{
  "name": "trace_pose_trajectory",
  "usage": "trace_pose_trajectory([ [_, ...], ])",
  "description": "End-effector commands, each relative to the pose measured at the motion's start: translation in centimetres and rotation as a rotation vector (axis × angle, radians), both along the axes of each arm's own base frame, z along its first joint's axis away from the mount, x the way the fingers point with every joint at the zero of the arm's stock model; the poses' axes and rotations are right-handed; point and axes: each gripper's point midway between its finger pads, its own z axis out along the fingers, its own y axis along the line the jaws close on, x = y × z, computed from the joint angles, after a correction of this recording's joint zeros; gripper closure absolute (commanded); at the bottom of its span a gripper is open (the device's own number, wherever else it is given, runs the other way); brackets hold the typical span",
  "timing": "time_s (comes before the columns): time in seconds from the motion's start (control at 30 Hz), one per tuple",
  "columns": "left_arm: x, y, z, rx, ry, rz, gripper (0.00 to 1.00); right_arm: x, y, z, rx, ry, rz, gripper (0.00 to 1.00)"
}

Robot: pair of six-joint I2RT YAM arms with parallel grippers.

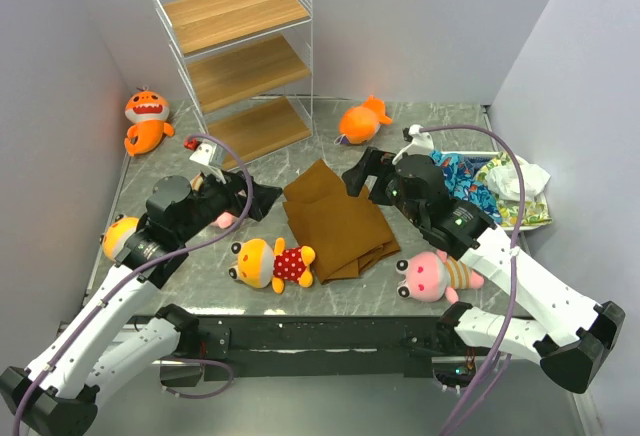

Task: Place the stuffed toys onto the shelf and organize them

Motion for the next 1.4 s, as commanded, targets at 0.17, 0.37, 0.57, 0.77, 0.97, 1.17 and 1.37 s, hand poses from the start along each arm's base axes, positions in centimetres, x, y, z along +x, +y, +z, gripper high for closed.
trace_pose_trajectory([
  [0.17, -0.2, -0.1, 1.4, -0.009, -0.05, -0.011, 0.03, 0.5, -0.9, 2.0, 0.033, -0.022, -0.069, 0.0],
  [0.37, -0.1, -0.1, 1.3, -0.009, -0.05, -0.011, 0.04, 0.4, -2.6, 1.3, 0.037, 0.043, -0.184, 0.0],
  [0.57, 0.2, -0.1, 1.2, -0.002, -0.039, -0.002, 0.04, -1.6, -6.8, -1.9, -0.026, 0.237, -0.422, 0.04],
  [0.77, 0.1, -0.1, 1.3, -0.007, -0.045, -0.005, 0.04, -5.1, -10.6, -6.9, -0.16, 0.413, -0.569, 0.11],
  [0.97, -0.1, 0.0, 1.5, -0.01, -0.047, -0.003, 0.04, -8.7, -13.0, -12.1, -0.252, 0.568, -0.65, 0.15],
  [1.17, -0.1, 0.0, 1.5, -0.009, -0.049, -0.003, 0.04, -11.6, -14.1, -16.7, -0.283, 0.687, -0.711, 0.16],
  [1.37, -0.2, -0.1, 1.5, -0.009, -0.051, -0.011, 0.04, -11.8, -14.4, -20.1, -0.316, 0.711, -0.732, 0.17],
])
